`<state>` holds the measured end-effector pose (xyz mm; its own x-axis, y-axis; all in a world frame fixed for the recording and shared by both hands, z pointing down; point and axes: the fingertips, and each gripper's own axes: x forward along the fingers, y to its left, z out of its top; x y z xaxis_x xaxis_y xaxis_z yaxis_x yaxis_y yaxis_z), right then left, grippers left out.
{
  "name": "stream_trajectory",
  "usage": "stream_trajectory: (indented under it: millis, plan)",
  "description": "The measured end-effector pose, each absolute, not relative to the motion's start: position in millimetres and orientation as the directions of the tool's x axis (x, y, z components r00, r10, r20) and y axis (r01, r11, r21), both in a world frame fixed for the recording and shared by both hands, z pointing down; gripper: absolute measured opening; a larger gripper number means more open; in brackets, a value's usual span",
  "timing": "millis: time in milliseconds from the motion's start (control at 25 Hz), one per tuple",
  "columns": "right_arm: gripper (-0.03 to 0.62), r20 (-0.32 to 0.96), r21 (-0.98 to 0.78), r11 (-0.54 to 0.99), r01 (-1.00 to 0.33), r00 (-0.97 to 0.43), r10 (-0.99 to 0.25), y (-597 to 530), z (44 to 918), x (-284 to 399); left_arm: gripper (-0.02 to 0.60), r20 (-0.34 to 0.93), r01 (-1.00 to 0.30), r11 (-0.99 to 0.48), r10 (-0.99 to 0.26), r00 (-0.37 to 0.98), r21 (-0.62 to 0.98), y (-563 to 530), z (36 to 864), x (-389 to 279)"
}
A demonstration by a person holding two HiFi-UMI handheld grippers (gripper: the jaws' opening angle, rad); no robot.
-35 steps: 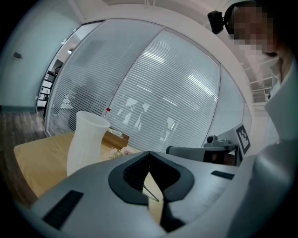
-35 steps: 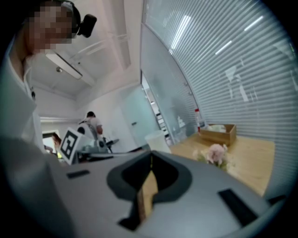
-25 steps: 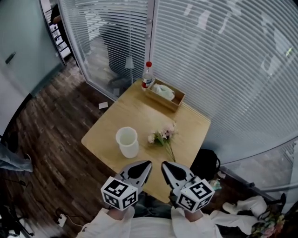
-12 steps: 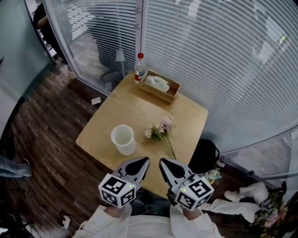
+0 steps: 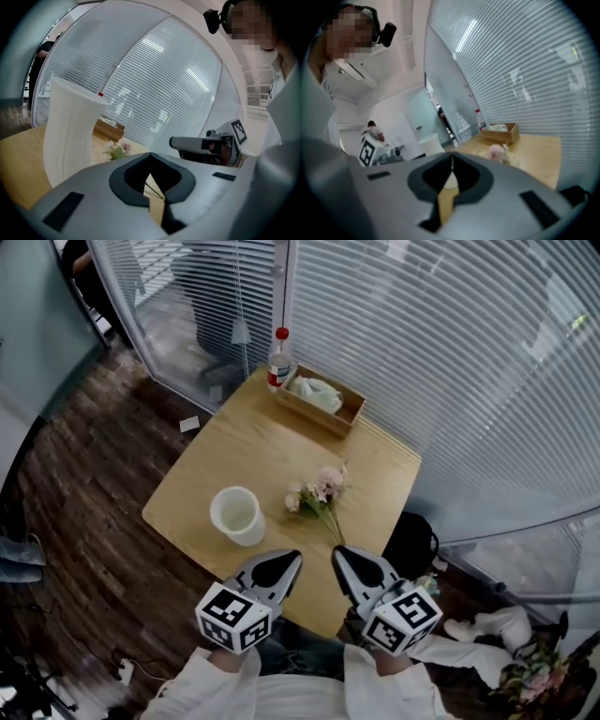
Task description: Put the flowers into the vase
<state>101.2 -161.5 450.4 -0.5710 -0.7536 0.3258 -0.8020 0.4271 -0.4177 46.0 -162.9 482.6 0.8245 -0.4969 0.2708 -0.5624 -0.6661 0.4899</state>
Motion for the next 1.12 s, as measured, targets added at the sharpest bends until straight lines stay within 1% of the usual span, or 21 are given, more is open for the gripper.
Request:
stream_trajectory:
  millis: [200,440,640,920,1040,1120]
  plan:
    - [0.012,0.372,-0.381,0.45,-0.807,-0.58,-0.725,-177.0,461.9,107.0,0.009,0.277,-0.552,-0.667,-0.481,0.832,0.5,-169.9,491.4,59.6]
    - [0.012,0.405,-0.409,0.481,-0.776,-0.627,-0.666,-187.2,479.7,106.5,0.009,0.269,-0.538,-0.645,-0.473,0.839,0.543,-177.6,504.0,77.9]
    - [0.014,0.459,-0.405,0.475,-0.781,-0.623,-0.634,-200.6,502.9,116.0,0.009,0.241,-0.522,-0.616,-0.483,0.842,0.59,-191.1,509.5,94.2]
    - [0.015,0.515,-0.386,0.453,-0.804,-0.595,-0.616,-220.8,532.4,133.8,0.009,0.265,-0.531,-0.589,-0.48,0.836,0.61,-199.1,531.5,104.8]
    - [0.038,0.531,-0.374,0.437,-0.818,-0.575,-0.622,-232.8,543.4,139.6,0.009,0.282,-0.536,-0.6,-0.469,0.837,0.594,-200.7,541.6,108.4]
    - [0.075,0.538,-0.372,0.421,-0.828,-0.561,-0.629,-239.3,550.9,143.9,0.009,0.284,-0.532,-0.591,-0.464,0.839,0.607,-202.0,546.9,109.6]
